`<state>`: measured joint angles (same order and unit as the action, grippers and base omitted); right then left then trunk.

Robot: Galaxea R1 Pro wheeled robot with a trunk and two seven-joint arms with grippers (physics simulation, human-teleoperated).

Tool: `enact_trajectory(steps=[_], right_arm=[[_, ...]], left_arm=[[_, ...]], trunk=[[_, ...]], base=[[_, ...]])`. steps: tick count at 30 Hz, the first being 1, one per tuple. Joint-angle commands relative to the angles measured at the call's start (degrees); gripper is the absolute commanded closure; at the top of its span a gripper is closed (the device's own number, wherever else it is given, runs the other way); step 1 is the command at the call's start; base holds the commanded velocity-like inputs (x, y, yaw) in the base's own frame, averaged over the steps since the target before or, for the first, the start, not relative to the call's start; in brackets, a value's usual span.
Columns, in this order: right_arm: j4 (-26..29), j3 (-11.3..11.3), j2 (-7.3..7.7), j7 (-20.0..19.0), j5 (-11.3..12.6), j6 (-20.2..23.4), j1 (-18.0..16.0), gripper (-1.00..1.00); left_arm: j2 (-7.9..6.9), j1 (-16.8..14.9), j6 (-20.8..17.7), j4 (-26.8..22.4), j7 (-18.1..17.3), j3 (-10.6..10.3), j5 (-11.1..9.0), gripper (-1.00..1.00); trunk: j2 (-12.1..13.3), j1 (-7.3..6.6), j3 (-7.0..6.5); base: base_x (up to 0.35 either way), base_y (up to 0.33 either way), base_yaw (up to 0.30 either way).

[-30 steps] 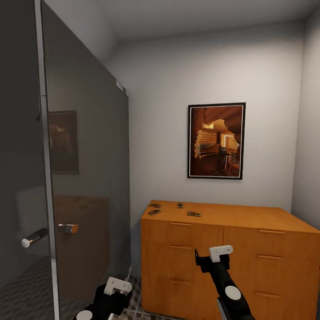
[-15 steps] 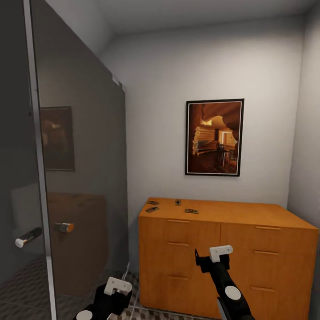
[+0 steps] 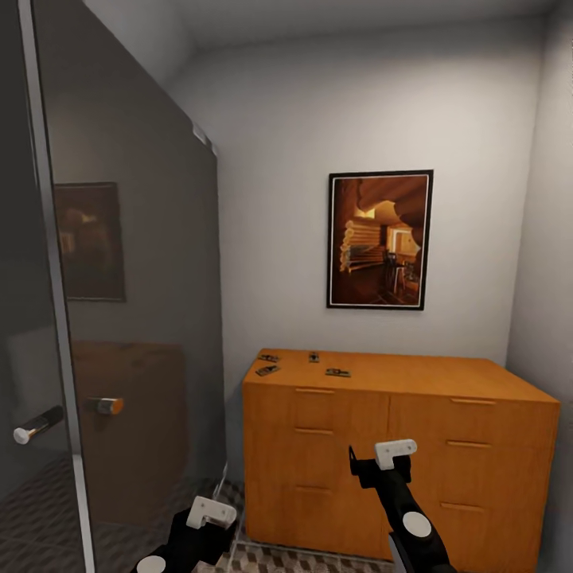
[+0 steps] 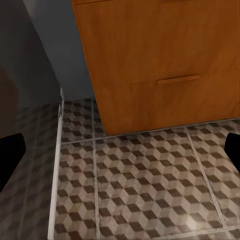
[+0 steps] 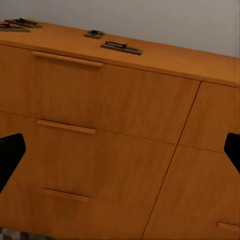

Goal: Take the four mousetraps from the cabinet in the bathroom and place them on the bathroom floor. Make sure all four end up on the same floor surface, and ensure that at least two of them are either under or directly next to the same bathroom sink.

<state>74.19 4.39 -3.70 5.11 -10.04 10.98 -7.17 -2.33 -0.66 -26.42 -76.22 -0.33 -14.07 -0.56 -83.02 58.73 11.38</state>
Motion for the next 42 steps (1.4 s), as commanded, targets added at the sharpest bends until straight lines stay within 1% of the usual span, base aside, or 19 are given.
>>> enact_trajectory(steps=[1,42], right_arm=[[0.07,0.1,0.0,0.26,-0.59,0.45,-0.04,-1.0],[0.07,0.1,0.0,0.34,-0.59,0.45,-0.04,-1.0]], left_arm=[[-0.04,-0.04,-0.3,-0.1,-0.05,-0.06,-0.07,-1.0],[0.01,-0.04,-0.3,0.02,-0.17,-0.08,-0.14,-1.0]], trunk=[[-0.05,0.0,0.18],[-0.05,0.0,3.97]], base=[[0.0,0.0,-0.082],[0.0,0.0,-0.107]])
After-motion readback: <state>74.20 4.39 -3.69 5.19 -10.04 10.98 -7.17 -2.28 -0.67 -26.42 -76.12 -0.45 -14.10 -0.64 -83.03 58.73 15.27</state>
